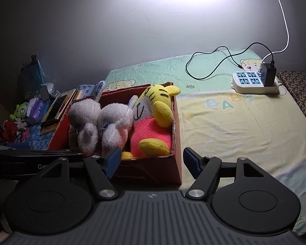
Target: Organize objects
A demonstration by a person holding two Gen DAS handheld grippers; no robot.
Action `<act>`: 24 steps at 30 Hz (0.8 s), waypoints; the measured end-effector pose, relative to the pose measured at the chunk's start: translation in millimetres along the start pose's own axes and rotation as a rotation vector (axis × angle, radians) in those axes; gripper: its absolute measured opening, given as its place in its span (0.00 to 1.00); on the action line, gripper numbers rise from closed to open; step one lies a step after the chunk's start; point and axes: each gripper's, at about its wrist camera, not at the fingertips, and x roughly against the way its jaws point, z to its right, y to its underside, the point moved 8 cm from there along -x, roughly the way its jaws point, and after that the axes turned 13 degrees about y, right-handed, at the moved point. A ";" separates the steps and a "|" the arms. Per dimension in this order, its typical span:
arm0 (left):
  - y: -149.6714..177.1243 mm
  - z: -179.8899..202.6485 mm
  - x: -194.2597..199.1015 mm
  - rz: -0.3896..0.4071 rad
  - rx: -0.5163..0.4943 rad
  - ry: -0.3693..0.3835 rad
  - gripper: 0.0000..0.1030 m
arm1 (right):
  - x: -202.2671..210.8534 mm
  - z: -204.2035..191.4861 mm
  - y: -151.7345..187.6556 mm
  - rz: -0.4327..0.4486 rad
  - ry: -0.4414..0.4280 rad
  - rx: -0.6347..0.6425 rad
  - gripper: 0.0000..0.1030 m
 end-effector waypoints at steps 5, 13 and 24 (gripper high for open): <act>0.8 -4.3 -10.2 -0.006 0.007 0.017 0.98 | -8.5 4.8 0.0 -0.010 0.033 -0.037 0.68; 11.9 -3.3 -34.5 -0.031 0.019 0.069 0.98 | -19.0 4.9 6.5 -0.038 0.044 -0.074 0.67; 12.6 -6.8 -42.7 -0.036 0.003 0.077 0.97 | -24.5 -0.8 7.8 -0.052 0.045 -0.077 0.67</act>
